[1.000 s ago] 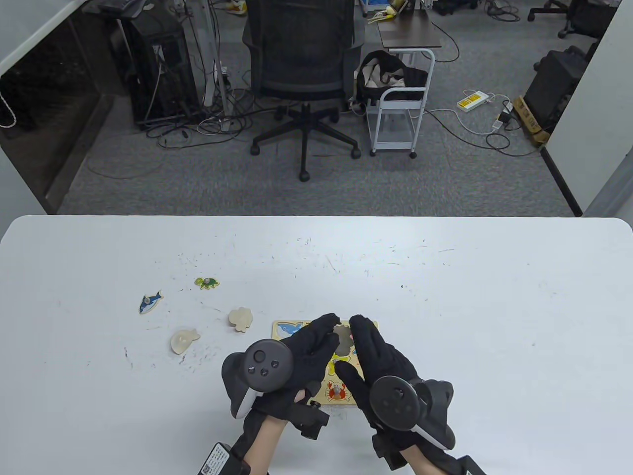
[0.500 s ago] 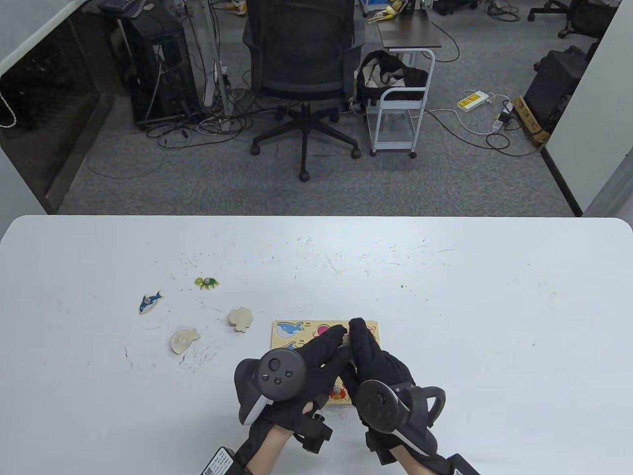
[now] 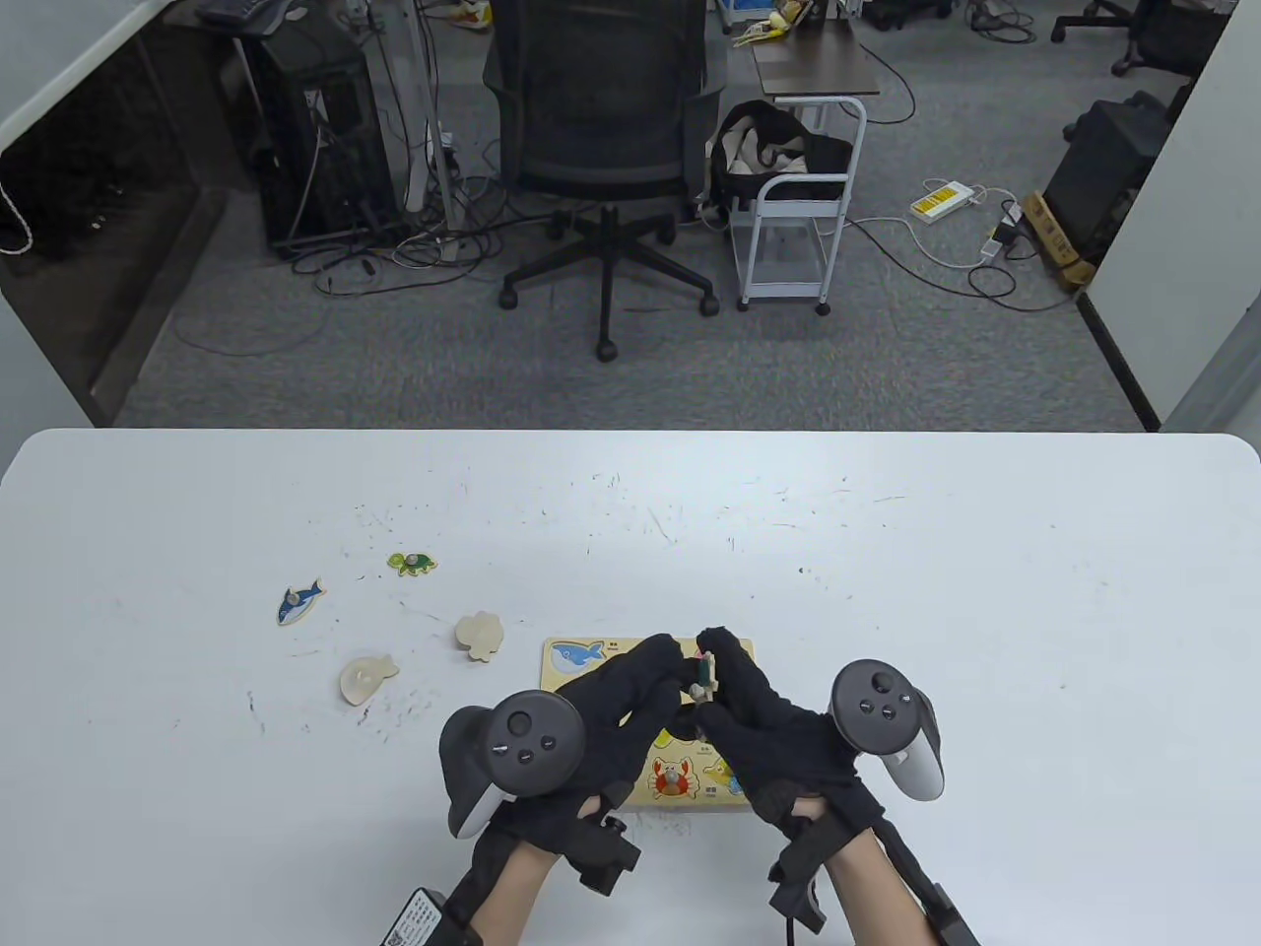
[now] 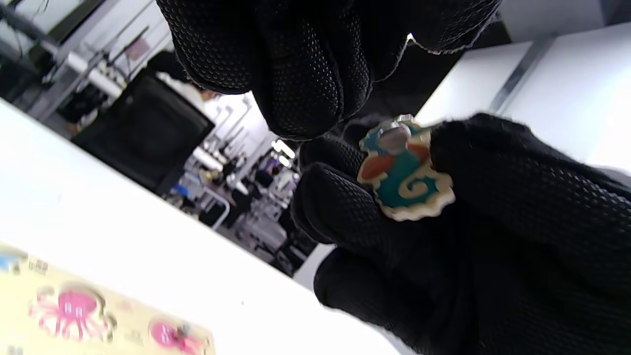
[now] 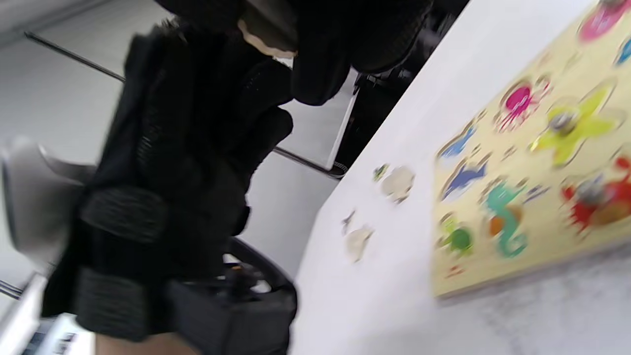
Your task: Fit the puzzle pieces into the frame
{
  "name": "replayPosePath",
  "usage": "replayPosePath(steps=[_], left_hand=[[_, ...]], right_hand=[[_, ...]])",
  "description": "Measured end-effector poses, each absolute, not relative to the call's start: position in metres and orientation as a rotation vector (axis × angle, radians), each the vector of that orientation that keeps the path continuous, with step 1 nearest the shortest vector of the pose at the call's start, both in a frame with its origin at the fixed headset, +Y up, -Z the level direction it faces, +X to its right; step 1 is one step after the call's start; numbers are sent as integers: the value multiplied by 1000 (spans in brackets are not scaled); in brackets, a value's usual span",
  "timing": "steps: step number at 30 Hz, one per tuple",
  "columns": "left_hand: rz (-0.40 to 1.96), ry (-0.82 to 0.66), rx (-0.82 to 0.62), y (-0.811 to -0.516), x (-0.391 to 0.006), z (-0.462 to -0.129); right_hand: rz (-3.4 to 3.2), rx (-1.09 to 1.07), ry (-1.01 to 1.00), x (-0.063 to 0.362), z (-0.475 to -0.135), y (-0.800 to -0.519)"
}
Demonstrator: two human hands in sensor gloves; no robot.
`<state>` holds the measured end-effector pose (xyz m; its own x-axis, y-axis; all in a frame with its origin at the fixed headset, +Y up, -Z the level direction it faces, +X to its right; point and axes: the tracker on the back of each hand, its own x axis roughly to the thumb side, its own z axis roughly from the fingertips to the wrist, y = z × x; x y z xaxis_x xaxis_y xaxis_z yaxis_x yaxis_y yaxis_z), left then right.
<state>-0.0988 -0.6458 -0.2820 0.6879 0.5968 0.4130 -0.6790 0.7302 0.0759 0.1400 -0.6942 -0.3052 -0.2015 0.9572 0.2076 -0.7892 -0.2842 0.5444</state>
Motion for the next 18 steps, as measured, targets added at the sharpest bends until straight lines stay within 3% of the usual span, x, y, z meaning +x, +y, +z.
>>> replayPosePath(steps=[10,18], left_hand=[[329,-395,455,-632,-80,-259],[138,-405,509,-636,-67,-252]], right_hand=[[1570,612,487,141,-313,-709],[1580,595,543,134,-313,-715]])
